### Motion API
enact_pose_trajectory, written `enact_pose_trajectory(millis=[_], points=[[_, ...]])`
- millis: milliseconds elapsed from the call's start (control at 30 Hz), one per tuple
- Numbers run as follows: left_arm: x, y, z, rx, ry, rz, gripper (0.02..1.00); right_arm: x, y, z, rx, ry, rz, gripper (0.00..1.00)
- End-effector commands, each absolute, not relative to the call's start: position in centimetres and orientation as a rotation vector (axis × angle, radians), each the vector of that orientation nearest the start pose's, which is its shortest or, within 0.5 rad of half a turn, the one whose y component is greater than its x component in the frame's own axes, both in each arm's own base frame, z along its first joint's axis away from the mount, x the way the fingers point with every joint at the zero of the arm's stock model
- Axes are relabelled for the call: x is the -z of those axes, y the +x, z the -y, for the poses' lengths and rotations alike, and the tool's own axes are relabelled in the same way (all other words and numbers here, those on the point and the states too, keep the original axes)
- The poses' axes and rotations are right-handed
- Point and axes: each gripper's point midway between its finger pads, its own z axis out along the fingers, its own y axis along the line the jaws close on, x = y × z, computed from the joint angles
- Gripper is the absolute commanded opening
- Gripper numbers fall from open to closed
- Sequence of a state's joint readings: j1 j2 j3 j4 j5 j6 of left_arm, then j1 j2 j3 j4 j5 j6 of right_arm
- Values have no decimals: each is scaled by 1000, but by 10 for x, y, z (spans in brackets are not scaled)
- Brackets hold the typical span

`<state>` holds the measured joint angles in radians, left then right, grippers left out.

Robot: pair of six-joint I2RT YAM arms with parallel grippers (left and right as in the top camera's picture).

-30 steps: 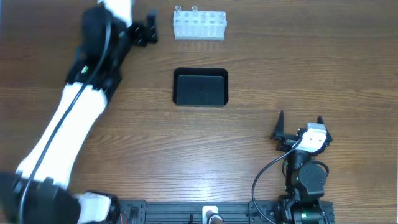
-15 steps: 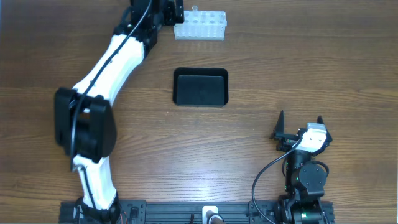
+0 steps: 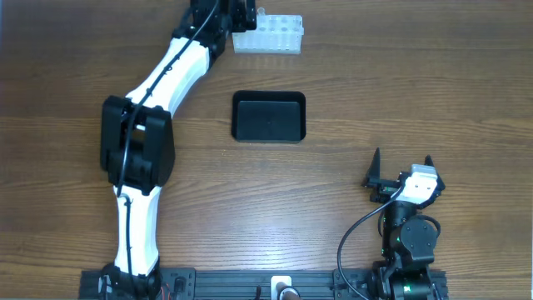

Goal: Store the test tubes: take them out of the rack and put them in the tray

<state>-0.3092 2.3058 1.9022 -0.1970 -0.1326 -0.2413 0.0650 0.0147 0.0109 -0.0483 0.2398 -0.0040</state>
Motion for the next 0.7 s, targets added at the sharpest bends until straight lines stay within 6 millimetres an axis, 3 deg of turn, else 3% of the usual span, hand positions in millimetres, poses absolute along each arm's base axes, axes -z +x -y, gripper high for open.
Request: enact_pose_trajectory(millis=[33, 700], points=[[-119, 633, 171, 133, -43, -2166, 963, -163, 243, 29, 166, 141, -1615, 991], [-111, 633, 182, 134, -9, -2163, 720, -163, 243, 29, 167, 141, -1615, 991]])
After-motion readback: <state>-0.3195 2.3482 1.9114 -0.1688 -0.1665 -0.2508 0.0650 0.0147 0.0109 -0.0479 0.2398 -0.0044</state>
